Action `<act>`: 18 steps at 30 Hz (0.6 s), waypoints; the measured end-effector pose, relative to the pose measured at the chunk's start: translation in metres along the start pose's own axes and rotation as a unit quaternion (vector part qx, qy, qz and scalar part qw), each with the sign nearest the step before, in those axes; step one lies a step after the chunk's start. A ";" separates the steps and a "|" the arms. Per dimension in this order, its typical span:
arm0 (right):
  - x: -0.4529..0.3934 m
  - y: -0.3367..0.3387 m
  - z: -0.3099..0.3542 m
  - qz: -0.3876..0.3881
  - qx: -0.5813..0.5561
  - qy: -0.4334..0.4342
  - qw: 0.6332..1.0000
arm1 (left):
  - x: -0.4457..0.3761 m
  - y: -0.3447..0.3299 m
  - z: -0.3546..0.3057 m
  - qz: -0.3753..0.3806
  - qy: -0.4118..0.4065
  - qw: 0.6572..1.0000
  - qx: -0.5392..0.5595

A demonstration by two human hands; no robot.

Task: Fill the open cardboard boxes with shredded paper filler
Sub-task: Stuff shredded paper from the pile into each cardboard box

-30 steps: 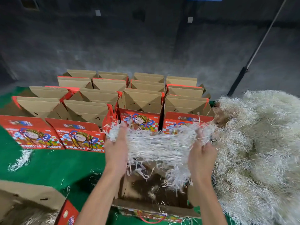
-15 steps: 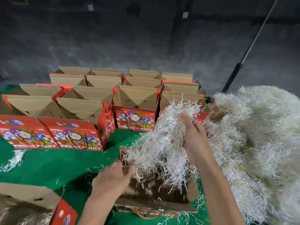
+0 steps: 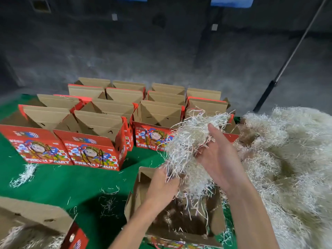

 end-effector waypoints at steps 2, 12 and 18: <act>0.005 0.028 -0.002 -0.101 0.126 0.046 0.986 | 0.001 0.012 -0.008 -0.002 -0.028 0.998 0.059; 0.031 0.004 -0.045 -0.155 0.313 0.187 0.918 | 0.014 0.003 -0.014 -0.034 -0.055 0.998 0.015; 0.035 0.013 -0.051 -0.133 0.257 0.168 0.942 | 0.008 0.032 0.002 -0.085 0.018 0.994 0.065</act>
Point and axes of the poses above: each hand's wrist, its own x-axis away from the middle knuckle, its own y-axis out of the back of the hand, z = x × y, the point moved 6 cm from there along -x, towards the middle knuckle, and after that the axes turned 4 degrees about y, right-handed, at the moved point
